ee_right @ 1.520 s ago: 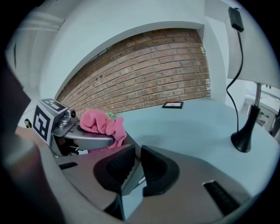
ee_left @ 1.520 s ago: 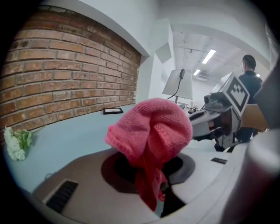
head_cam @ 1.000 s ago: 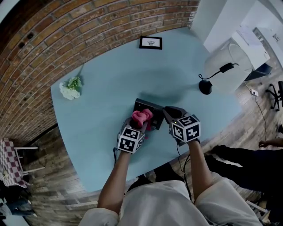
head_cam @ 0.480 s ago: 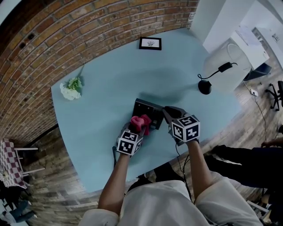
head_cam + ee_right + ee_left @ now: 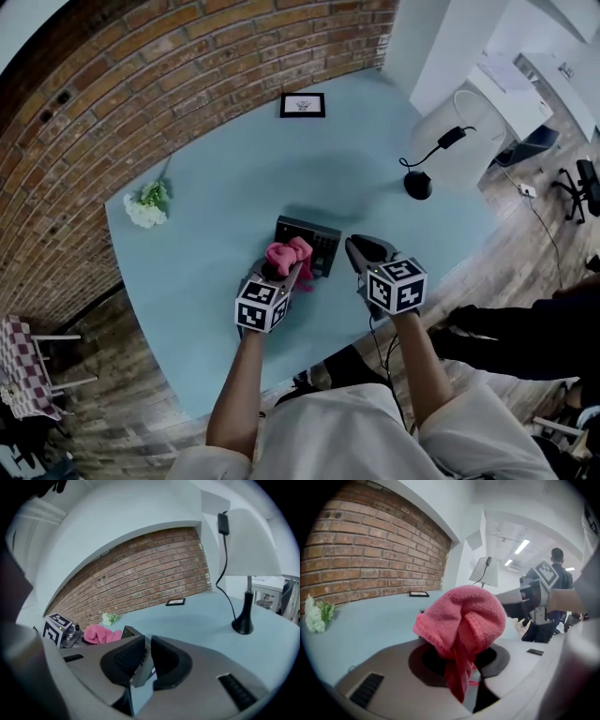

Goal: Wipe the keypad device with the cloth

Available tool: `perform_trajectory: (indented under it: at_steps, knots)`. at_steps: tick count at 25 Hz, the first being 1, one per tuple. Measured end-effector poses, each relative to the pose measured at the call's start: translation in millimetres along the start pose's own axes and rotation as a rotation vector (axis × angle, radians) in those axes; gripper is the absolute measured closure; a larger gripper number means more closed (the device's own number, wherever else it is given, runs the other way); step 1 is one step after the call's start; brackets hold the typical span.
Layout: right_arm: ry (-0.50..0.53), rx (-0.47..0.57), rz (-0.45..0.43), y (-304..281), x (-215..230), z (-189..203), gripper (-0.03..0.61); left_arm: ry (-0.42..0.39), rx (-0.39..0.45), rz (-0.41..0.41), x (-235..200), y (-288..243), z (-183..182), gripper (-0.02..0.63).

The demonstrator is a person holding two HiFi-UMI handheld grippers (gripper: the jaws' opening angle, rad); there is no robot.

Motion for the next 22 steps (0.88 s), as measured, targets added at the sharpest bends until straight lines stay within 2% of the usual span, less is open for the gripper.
perform_trajectory:
  at_steps: [4, 8, 14, 22]
  knots:
    - [-0.039, 0.032, 0.034, 34.9, -3.1, 1.9, 0.512, -0.083, 0.058, 0.058, 13.4, -7.9, -47.4, 0.465]
    - [-0.081, 0.049, 0.057, 63.9, -5.7, 7.2, 0.512, -0.157, 0.031, 0.106, 30.3, -28.7, -69.6, 0.463]
    - [-0.103, 0.069, 0.087, 91.0, -3.7, 14.1, 0.512, -0.188, -0.070, 0.108, 47.8, -59.1, -55.1, 0.462]
    - [-0.111, 0.080, 0.118, 107.2, 1.3, 18.3, 0.512, -0.170, -0.080, 0.095, 52.6, -57.2, -42.8, 0.461]
Point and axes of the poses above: the fingertips, and each gripper's own axes: y backward along the fingers, x to its right, z out of its underside, the point moved 1 cm from there along y, backward along the fingers, and after that the axes turned 1 degree about z, right-handed, at the moved point
